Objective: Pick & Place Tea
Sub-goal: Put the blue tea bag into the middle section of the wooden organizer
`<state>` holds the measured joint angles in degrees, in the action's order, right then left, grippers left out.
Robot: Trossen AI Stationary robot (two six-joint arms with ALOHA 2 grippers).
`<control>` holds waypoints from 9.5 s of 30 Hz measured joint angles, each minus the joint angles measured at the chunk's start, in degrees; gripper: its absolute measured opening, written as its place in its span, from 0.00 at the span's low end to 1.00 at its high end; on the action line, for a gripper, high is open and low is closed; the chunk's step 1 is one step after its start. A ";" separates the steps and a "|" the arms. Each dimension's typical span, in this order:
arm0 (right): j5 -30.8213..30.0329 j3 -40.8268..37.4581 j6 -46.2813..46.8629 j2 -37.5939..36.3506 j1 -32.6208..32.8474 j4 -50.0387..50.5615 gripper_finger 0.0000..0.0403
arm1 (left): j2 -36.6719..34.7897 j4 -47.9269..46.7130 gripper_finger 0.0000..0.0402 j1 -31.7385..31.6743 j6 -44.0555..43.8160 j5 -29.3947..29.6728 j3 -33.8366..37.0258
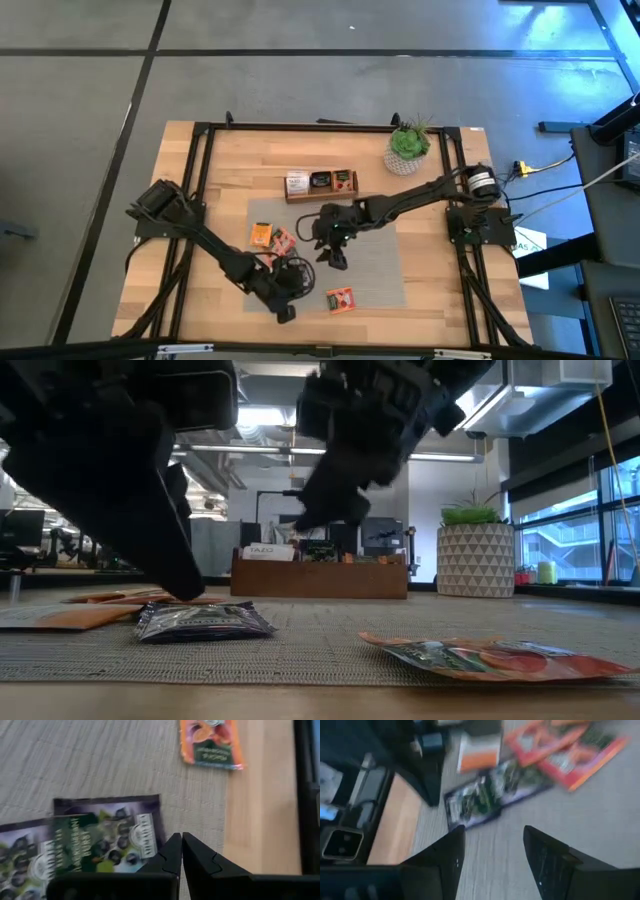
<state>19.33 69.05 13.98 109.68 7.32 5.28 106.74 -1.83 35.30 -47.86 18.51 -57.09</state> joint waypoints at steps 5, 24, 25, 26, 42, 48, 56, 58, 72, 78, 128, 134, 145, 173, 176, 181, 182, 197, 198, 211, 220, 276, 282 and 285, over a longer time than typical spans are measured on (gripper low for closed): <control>-1.41 -0.08 2.80 2.99 0.63 -3.17 0.50 | -0.11 -1.51 0.03 1.03 -1.16 0.61 -0.08; 0.33 -0.03 8.34 10.91 1.56 -16.46 0.50 | 0.01 -5.82 0.03 1.21 -2.43 2.46 0.51; 0.36 -0.02 8.53 11.52 1.56 -17.29 0.50 | 0.20 -5.62 0.03 1.21 -2.42 2.47 0.51; 0.60 -0.01 8.53 12.02 1.56 -17.27 0.50 | 0.45 -5.53 0.03 1.21 -2.43 2.50 0.49; 9.11 2.08 11.24 14.30 1.44 -20.32 0.50 | 3.47 -5.00 0.02 0.97 -4.06 2.62 0.36; 8.05 3.00 11.62 14.30 1.34 -18.70 0.49 | 3.52 -5.04 0.03 0.92 -4.33 2.77 0.40; 7.32 3.03 10.00 14.44 1.34 -17.42 0.34 | 3.56 -5.13 0.03 0.92 -4.87 3.01 0.43; 7.31 3.03 9.94 14.45 1.34 -17.42 0.30 | 3.56 -5.13 0.03 0.92 -4.92 3.10 0.45; 2.79 3.03 9.70 14.45 1.39 -14.95 0.10 | 3.56 -5.17 0.02 0.92 -4.96 3.40 0.51; 2.80 3.03 8.30 14.45 1.39 -14.99 0.02 | 3.56 -5.20 0.03 0.92 -4.96 3.43 0.51; -0.37 3.18 10.22 14.39 1.94 -12.93 0.16 | 3.75 -5.37 0.02 1.54 -3.43 9.26 0.58; 3.05 3.14 9.39 14.41 1.74 -14.14 0.19 | 3.76 -5.35 0.03 2.06 -3.91 9.68 0.58; 3.96 5.41 1.13 14.43 1.69 -14.89 0.21 | 3.78 -5.35 0.02 2.10 -3.91 10.31 0.58; 3.16 5.47 1.32 14.45 1.41 -11.28 0.52 | 3.78 -5.31 0.02 2.17 -3.90 10.40 0.57; 3.17 5.47 2.68 14.45 1.41 -11.19 0.49 | 3.78 -5.33 0.02 2.17 -3.89 10.40 0.56; 3.24 5.47 6.73 14.45 1.34 -10.55 0.39 | 3.78 -5.31 0.03 2.17 -3.89 10.45 0.56; 3.22 5.47 6.75 14.45 1.34 -10.47 0.37 | 3.78 -5.31 0.03 2.17 -3.89 10.50 0.56; -0.98 5.45 7.23 14.45 1.36 -10.54 0.22 | 3.76 -5.28 0.03 2.17 -3.89 10.55 0.56; -1.45 5.45 7.80 14.45 1.36 -10.58 0.22 | 3.76 -5.28 0.03 2.17 -3.89 10.55 0.56; 0.20 5.43 6.25 14.45 1.21 -10.55 0.02 | 3.77 -5.50 0.03 2.17 -3.42 10.82 0.51; 0.49 5.43 6.55 14.40 0.46 -10.50 0.01 | 3.66 -5.45 0.02 2.25 -3.94 11.29 0.51; -10.42 -17.78 -21.14 -10.33 -26.98 -24.98 0.00 | -12.72 -8.93 0.03 -2.81 -2.40 21.07 0.56; -10.81 -17.78 -24.04 -10.35 -26.98 -26.18 0.05 | -12.72 -10.16 0.03 -2.81 -2.40 22.51 0.55; -10.81 -17.78 -27.32 -9.87 -26.98 -26.23 0.07 | -12.72 -10.41 0.03 -2.81 -2.40 22.51 0.54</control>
<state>8.51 51.27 -13.34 99.81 -19.66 -20.95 94.02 -12.24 32.49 -50.26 41.01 -56.55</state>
